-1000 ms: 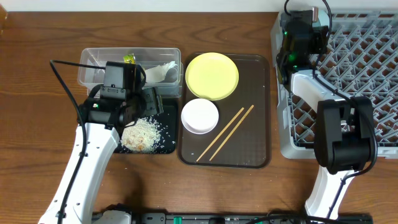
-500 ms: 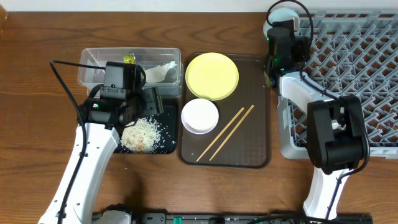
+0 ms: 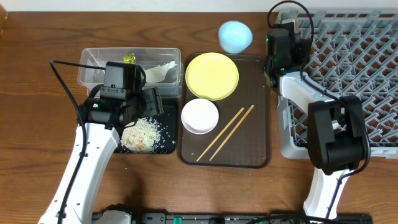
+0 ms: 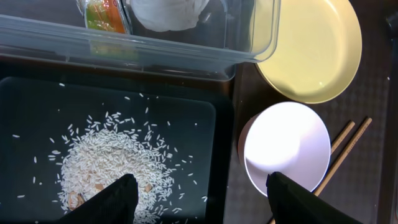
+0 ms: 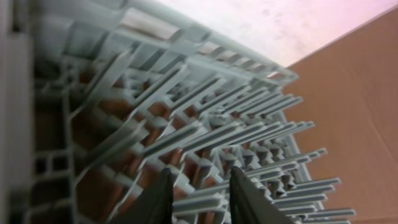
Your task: Sort waste into correct bins and load items into the dishwasher rack
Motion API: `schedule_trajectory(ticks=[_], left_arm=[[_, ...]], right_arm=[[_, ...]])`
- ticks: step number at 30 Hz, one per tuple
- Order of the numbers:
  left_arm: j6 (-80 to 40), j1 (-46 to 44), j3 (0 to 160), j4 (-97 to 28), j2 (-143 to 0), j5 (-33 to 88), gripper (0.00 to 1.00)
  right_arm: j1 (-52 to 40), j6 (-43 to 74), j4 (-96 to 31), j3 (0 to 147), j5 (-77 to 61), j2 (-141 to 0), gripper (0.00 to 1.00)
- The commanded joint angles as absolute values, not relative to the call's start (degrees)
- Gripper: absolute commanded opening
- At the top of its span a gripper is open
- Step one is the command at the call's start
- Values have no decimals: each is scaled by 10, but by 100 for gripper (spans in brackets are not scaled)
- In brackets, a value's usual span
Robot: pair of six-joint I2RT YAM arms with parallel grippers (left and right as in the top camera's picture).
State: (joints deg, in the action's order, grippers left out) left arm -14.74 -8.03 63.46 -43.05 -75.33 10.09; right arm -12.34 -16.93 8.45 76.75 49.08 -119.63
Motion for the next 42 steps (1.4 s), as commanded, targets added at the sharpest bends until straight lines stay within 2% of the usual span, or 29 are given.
schedule_trajectory(ticks=[1, 3, 6, 10, 16, 26, 28, 31, 34, 42], left_arm=[[-140, -79, 640, -430, -752, 94, 69], [-140, -79, 640, -431, -752, 94, 69], [-140, -79, 640, -431, -752, 94, 69], [-140, -79, 640, -431, -752, 94, 69], [-140, -79, 640, -431, -752, 94, 69], [-140, -79, 640, -431, -752, 94, 69], [-140, -79, 640, -431, -752, 94, 70], [-140, -79, 640, -430, -752, 94, 69], [-140, -79, 640, -430, -752, 94, 70], [-140, -79, 640, -430, -752, 94, 69]], right_arm=[[-119, -119, 46, 764, 419, -1153, 34], [-119, -96, 10, 764, 367, -1136, 41], [-121, -82, -38, 764, 280, -1101, 43], [-124, -37, -90, 764, 145, -1052, 54], [-124, 66, -112, 764, -43, -1018, 58], [-136, 94, -72, 764, -36, -1020, 63], [-136, 94, -53, 764, -36, -1020, 62], [-136, 93, -35, 764, -32, -1020, 55], [-136, 81, -22, 764, -22, -1020, 59], [-138, 81, 33, 764, -13, -1038, 63]])
